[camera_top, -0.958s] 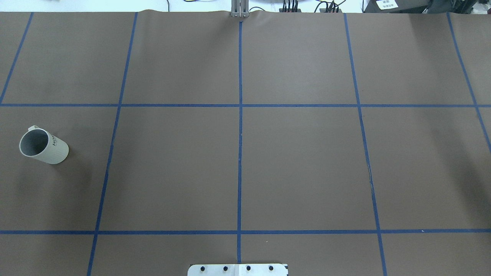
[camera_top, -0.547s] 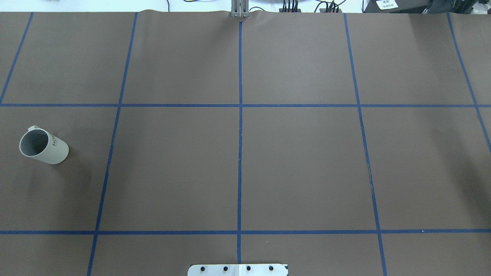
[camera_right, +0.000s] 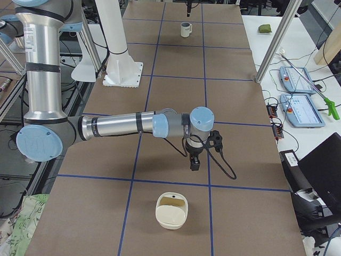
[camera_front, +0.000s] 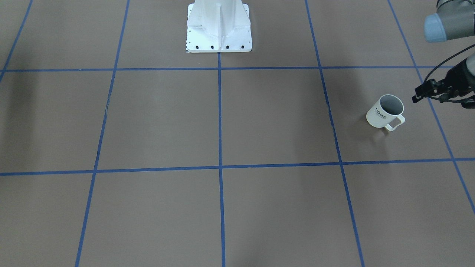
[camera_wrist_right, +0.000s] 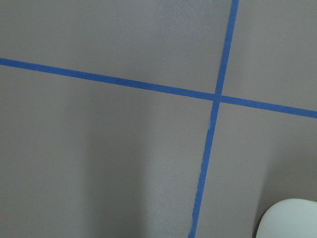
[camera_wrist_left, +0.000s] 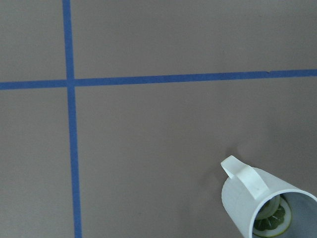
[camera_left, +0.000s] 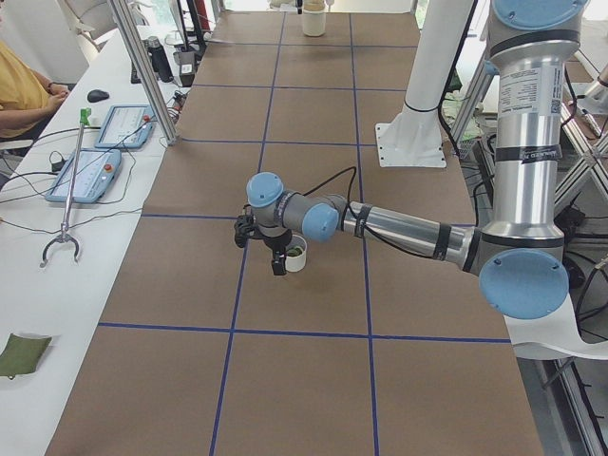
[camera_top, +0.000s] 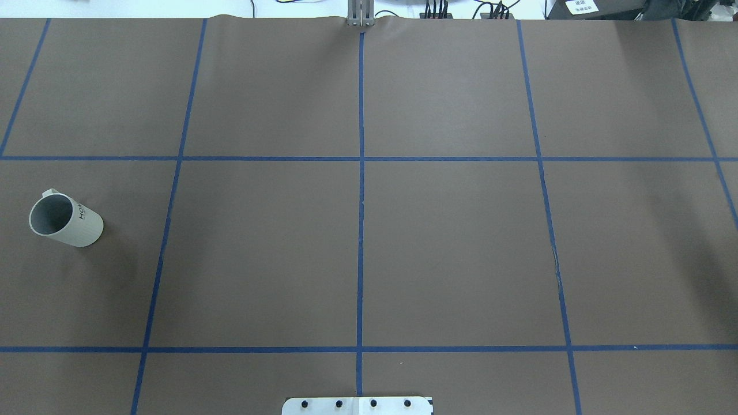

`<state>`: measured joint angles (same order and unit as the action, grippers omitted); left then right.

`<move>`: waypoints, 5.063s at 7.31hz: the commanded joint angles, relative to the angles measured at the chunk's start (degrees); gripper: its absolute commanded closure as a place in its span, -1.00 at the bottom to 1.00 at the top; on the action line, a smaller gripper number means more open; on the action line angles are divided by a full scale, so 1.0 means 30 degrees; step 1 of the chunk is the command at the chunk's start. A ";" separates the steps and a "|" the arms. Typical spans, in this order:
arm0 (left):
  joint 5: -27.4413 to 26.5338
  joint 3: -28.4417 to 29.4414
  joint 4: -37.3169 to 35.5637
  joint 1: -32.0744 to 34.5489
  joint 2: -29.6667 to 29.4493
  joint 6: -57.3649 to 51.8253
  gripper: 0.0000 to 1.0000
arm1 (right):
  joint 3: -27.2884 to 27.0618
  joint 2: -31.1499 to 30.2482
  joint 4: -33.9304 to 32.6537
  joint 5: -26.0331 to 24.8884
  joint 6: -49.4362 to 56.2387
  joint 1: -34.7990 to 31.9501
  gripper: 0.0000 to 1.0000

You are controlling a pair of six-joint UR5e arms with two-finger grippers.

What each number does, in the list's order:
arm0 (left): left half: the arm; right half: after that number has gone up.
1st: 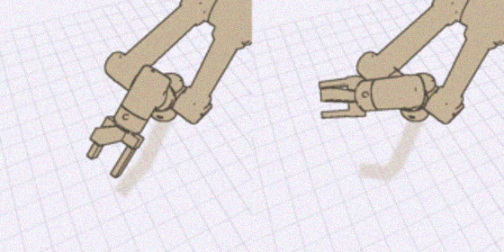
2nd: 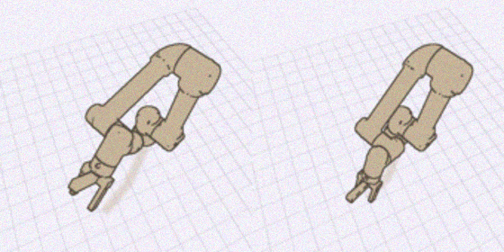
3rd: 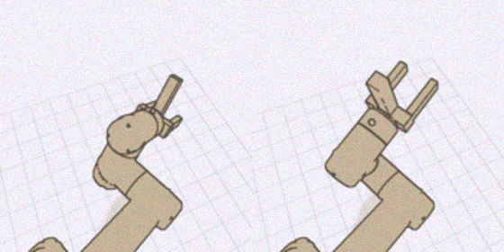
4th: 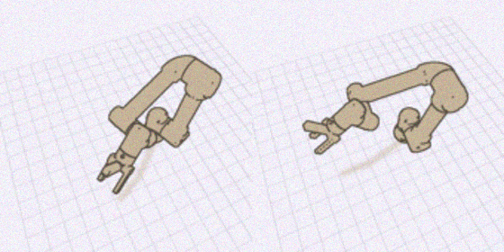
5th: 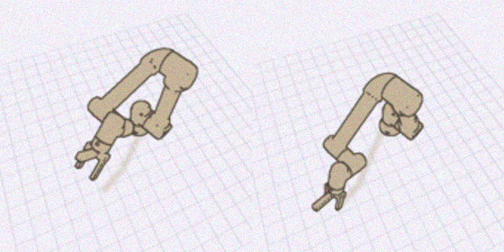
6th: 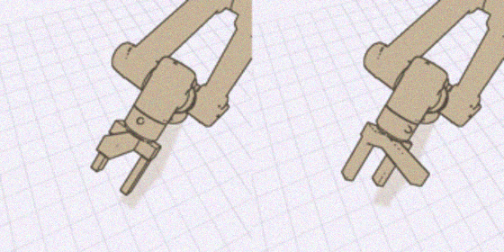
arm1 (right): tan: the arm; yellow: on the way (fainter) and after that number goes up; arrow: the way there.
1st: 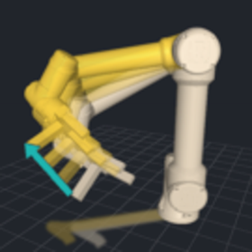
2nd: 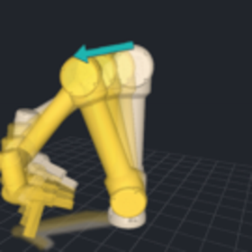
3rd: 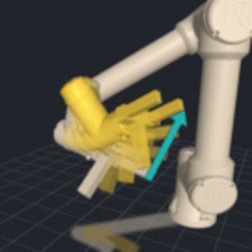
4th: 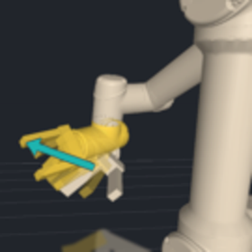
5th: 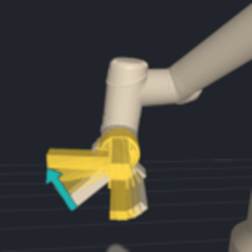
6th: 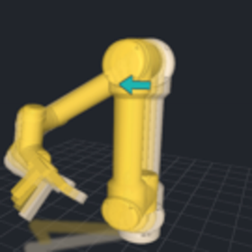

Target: Left arm hands cup to right arm to dump lemon

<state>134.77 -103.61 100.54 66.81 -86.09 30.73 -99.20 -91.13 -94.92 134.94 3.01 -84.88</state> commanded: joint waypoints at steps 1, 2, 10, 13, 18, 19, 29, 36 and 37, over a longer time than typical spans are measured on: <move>-0.0188 -0.0120 0.4006 -0.1146 0.1565 0.2811 -1.00 | 0.0077 -0.0004 0.0000 -0.0038 0.0023 0.0052 -0.99; -0.0217 -0.0091 0.4045 -0.1552 0.1510 0.3518 -1.00 | 0.0106 -0.0004 0.0000 -0.0010 -0.0006 0.0052 -0.99; -0.0804 0.1960 0.4075 -0.2551 -0.0160 0.3671 0.56 | 0.1509 -0.0120 0.1986 0.0254 0.0023 0.0431 -0.99; -0.0541 0.1610 0.4016 -0.2553 -0.0889 0.4834 1.00 | 0.1864 -0.0063 0.3368 0.1509 -0.0675 0.0755 -0.99; 0.0691 0.1022 -0.0698 -0.3512 -0.7679 1.1978 1.00 | 0.1660 0.0726 1.4850 -0.0783 -1.1550 0.6625 -0.99; 0.0604 0.1255 -0.1048 -0.4041 -0.8821 1.3762 1.00 | 0.1659 0.1889 1.6362 -0.1989 -1.5291 0.8065 -0.99; -0.0628 0.9135 -0.8840 -0.6679 -2.0985 1.5592 1.00 | 0.0779 0.9806 1.6289 -2.9354 -1.7828 2.4544 -0.98; -0.0393 0.8465 -0.8874 -0.8468 -2.1489 1.5889 1.00 | 0.1658 1.0367 1.6523 -3.1386 -1.7848 2.4544 -0.98; -0.0364 0.8290 -0.8845 -0.8558 -2.1460 1.5889 1.00 | 0.1659 1.0396 1.6523 -3.1357 -1.7848 2.4544 -0.98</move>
<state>133.62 -78.19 73.95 41.72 -150.55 78.37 -94.44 -60.08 -45.39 41.01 -50.53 -11.25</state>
